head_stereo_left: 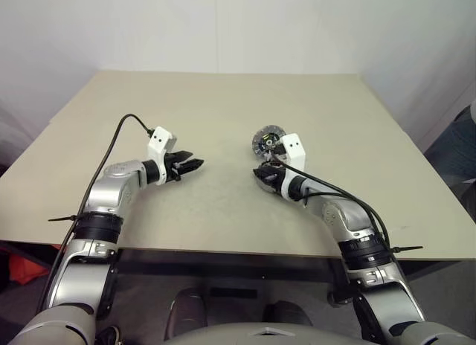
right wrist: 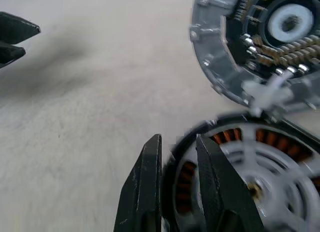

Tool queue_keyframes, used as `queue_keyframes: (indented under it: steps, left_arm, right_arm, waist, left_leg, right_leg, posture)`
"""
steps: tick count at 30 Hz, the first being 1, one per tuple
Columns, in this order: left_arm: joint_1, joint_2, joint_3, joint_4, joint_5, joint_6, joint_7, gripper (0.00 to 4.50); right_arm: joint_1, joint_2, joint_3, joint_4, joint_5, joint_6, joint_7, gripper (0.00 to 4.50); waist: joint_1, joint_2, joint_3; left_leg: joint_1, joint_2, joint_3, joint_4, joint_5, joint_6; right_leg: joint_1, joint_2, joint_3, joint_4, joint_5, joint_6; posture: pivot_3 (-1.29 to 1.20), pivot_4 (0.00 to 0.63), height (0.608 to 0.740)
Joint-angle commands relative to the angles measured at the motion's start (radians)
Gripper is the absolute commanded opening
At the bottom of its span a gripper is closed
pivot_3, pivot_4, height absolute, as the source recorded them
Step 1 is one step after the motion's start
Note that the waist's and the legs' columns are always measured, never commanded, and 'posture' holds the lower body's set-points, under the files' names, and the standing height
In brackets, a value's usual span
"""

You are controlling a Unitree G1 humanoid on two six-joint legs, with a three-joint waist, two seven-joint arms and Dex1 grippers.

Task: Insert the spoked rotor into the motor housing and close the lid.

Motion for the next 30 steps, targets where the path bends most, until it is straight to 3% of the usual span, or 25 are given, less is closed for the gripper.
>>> queue_keyframes:
  steps: [1, 12, 18, 23, 28, 30]
  left_arm:
    - [-0.012, 0.005, 0.017, -0.041, -0.012, -0.003, 0.004, 2.66]
    - [-0.026, -0.013, 0.007, -0.031, -0.009, -0.006, 0.004, 2.66]
    - [-0.025, -0.013, 0.011, -0.046, -0.014, 0.000, 0.007, 2.66]
    - [-0.024, -0.023, 0.011, -0.043, -0.014, -0.005, 0.012, 2.66]
    - [-0.052, -0.041, 0.001, -0.007, -0.008, -0.018, 0.006, 2.66]
    - [-0.075, -0.054, -0.007, 0.010, -0.005, -0.023, 0.000, 2.66]
  right_arm:
    - [-0.032, -0.012, -0.076, -0.082, 0.048, 0.036, 0.019, 1.19]
    - [-0.036, -0.001, -0.065, 0.113, -0.075, -0.016, 0.005, 1.19]
    - [-0.003, -0.036, -0.077, 0.028, -0.101, -0.093, 0.042, 1.19]
    - [-0.050, -0.175, -0.107, -0.168, 0.001, -0.085, 0.261, 1.19]
    - [-0.125, -0.431, 0.079, -0.145, -0.218, -0.374, 0.529, 1.19]
    - [-0.176, -0.497, 0.159, -0.063, -0.304, -0.529, 0.648, 1.55]
  waist:
    - [0.000, 0.000, 0.000]
    - [-0.001, 0.000, 0.000]
    - [0.002, 0.000, 0.000]
    - [0.000, 0.003, 0.002]
    - [0.001, 0.002, 0.002]
    - [0.001, 0.002, 0.001]
  left_leg:
    - [0.000, 0.000, 0.000, 0.000, 0.000, 0.000]
    - [-0.001, 0.000, 0.000, 0.000, 0.001, -0.002]
    - [0.000, 0.000, 0.000, 0.000, 0.000, 0.001]
    - [-0.001, 0.000, 0.000, 0.000, -0.001, 0.001]
    - [-0.001, 0.001, 0.000, 0.000, -0.001, 0.001]
    - [-0.001, 0.002, 0.000, 0.000, -0.001, 0.002]
  right_leg:
    - [0.000, 0.000, 0.000, 0.000, 0.000, 0.000]
    - [-0.003, 0.001, 0.000, 0.000, 0.004, -0.007]
    - [0.000, 0.000, 0.000, 0.000, 0.003, -0.006]
    - [-0.002, 0.000, 0.001, 0.000, 0.002, -0.003]
    - [-0.002, 0.001, 0.001, 0.000, 0.003, -0.006]
    - [-0.001, 0.003, 0.000, -0.001, 0.003, -0.006]
  posture:
    - [0.00, 0.000, 0.740]
    - [0.00, 0.000, 0.740]
    - [0.00, 0.000, 0.740]
    - [0.00, 0.000, 0.740]
    - [0.00, 0.000, 0.740]
    - [0.00, 0.000, 0.740]
